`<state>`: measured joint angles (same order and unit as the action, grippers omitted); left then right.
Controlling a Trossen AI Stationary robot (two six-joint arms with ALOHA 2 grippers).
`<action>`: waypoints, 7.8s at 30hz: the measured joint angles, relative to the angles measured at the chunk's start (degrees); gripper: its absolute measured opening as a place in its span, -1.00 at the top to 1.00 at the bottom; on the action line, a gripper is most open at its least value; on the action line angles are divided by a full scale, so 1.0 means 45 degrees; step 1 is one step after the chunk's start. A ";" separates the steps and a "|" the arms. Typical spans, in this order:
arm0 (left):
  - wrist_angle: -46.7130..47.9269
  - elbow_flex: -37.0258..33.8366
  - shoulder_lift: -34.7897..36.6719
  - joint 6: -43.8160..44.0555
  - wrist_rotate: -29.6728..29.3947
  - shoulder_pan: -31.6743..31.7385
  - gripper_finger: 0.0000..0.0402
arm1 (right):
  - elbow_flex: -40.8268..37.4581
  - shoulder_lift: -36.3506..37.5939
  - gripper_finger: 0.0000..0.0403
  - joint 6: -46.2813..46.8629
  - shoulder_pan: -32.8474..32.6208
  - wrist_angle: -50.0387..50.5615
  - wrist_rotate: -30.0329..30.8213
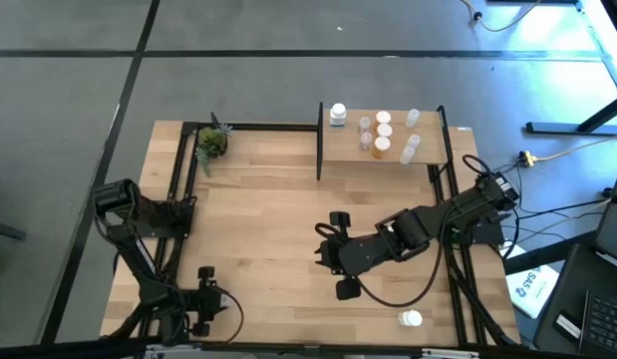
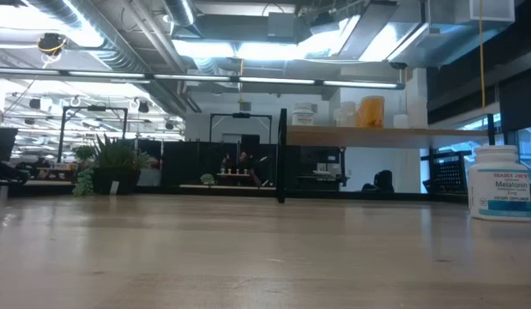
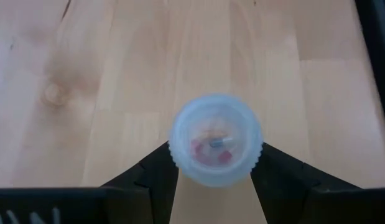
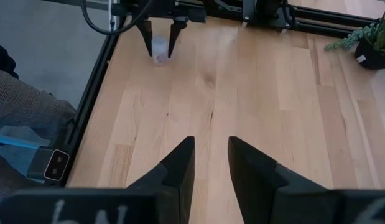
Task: Pick and place medicine bottles onto shelf by color
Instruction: Put the green transparent pill bottle on the shelf aligned with the other green transparent pill bottle
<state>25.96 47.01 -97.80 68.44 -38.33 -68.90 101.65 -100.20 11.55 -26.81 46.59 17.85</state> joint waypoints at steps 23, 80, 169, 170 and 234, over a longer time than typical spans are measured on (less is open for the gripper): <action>-0.0268 -0.0041 0.0000 0.0321 0.0457 0.0392 0.10 | 0.0005 0.0000 0.51 -0.0001 -0.0004 -0.0001 0.0010; -0.5173 0.1018 0.0221 -1.4253 0.5443 1.0461 0.38 | 0.0012 0.1302 0.51 -0.0291 -0.0112 0.2210 0.0712; -0.3215 0.1008 0.1756 -1.4815 0.6564 1.3119 -0.41 | 0.0000 0.1277 0.51 0.0000 -0.0092 0.2219 0.2336; -0.3120 0.1033 0.1930 -1.4705 0.6411 1.3084 -0.41 | 0.0000 0.1277 0.51 0.0000 -0.0092 0.2192 0.2336; 0.3233 0.1013 0.7427 -0.5560 -0.2302 0.2791 -0.41 | 0.0005 -0.1688 -0.13 -0.2725 0.1711 0.1384 -0.1651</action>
<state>40.51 51.57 -64.38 43.42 -48.69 -56.34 101.67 -107.80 -0.71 -19.11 52.82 10.41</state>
